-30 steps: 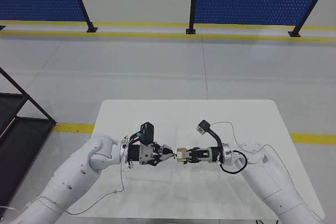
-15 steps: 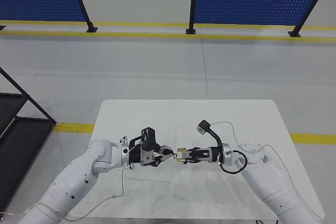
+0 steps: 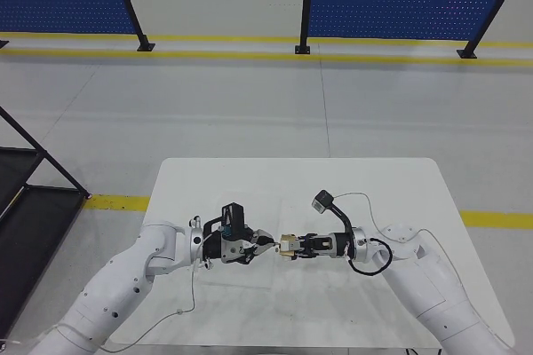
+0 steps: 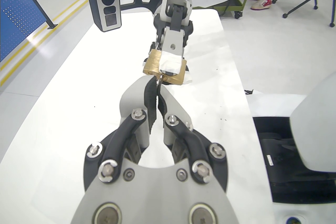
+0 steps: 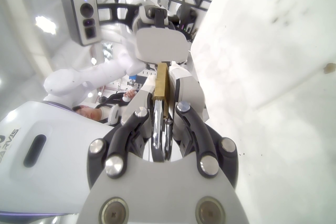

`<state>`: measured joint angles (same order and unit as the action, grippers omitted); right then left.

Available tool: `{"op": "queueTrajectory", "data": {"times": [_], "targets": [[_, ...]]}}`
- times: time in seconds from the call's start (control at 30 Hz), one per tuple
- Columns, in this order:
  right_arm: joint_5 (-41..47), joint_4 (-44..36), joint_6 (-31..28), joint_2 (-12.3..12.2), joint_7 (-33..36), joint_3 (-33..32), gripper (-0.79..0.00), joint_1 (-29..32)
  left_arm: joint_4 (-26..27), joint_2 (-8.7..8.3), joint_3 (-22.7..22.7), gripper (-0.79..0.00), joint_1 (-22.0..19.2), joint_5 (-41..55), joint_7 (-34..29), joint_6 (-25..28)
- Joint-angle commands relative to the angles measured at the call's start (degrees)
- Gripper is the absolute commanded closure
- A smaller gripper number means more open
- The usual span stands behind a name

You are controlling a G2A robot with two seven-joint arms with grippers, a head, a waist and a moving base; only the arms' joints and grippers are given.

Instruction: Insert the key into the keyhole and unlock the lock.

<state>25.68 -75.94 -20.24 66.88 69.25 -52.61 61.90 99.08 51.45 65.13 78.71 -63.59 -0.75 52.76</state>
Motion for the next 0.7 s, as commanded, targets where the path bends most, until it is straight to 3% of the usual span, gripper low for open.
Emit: {"op": "queueTrajectory", "data": {"times": [0.0, 0.67], "targets": [[0.0, 0.0, 0.0, 0.0, 0.0, 0.0, 0.0, 0.0, -0.1, 0.02, 0.1, 0.0, -0.1, 0.0, 0.0, 0.1], [0.0, 0.0, 0.0, 0.0, 0.0, 0.0, 0.0, 0.0, 0.0, -0.07, 1.7, 0.0, 1.0, -0.5, 0.7, 1.4]]}}
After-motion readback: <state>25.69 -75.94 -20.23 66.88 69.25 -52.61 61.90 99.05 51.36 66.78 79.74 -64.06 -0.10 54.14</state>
